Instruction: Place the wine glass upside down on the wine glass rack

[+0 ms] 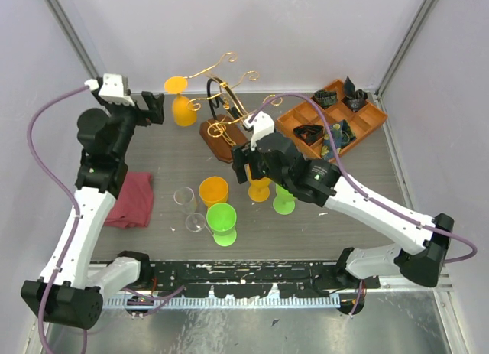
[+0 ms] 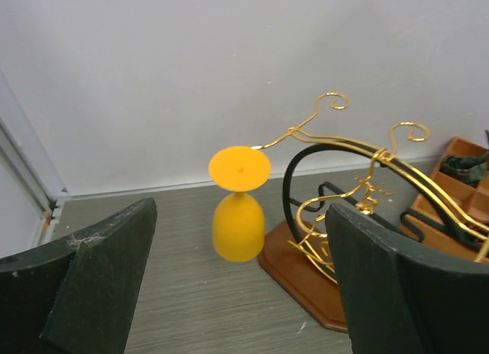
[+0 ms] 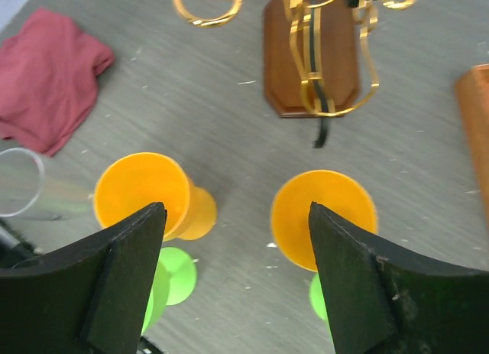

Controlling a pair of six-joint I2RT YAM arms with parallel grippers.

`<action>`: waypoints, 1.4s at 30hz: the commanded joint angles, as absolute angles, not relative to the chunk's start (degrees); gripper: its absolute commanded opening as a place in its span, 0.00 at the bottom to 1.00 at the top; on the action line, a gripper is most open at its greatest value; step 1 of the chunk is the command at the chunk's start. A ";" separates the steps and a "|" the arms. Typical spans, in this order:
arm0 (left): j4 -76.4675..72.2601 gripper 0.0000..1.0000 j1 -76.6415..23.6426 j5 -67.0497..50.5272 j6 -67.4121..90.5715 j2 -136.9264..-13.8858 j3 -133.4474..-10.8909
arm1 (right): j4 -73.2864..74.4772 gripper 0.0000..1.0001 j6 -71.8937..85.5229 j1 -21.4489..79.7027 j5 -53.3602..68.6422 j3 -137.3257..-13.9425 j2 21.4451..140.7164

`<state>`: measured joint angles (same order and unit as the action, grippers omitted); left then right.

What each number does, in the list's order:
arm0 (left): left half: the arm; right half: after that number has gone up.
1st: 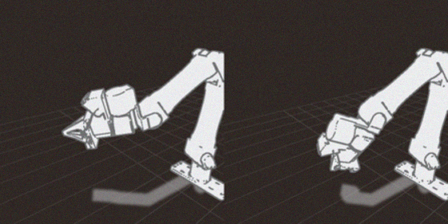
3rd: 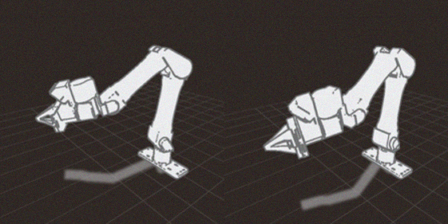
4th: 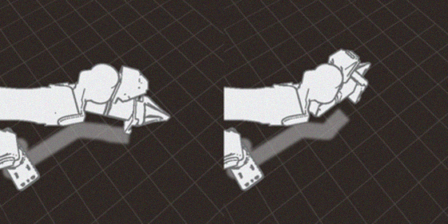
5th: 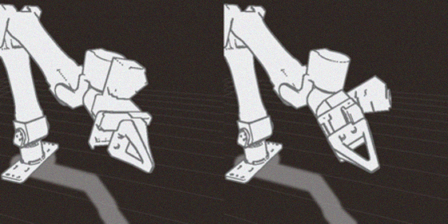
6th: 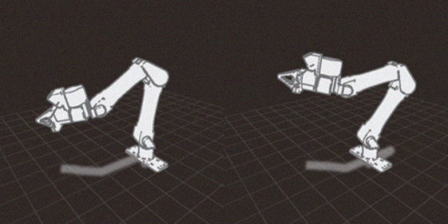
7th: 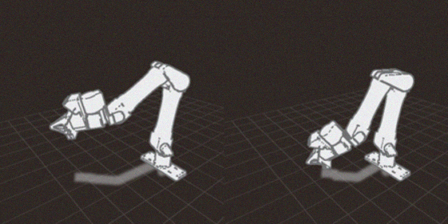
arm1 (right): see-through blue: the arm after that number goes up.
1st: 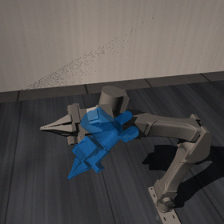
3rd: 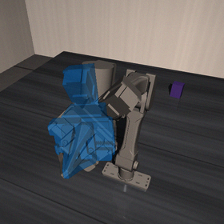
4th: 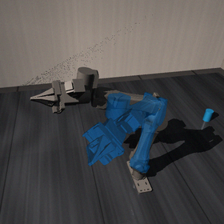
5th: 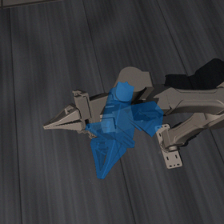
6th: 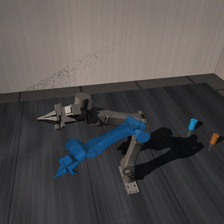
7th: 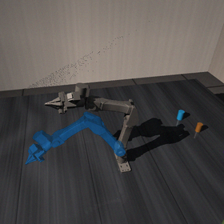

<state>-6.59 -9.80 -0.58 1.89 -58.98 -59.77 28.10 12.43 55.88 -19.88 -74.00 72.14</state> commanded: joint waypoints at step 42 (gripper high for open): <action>23.28 0.97 -9.74 -6.37 6.93 -64.78 -80.86 | 24.89 0.26 15.04 58.32 -15.34 -76.34 89.47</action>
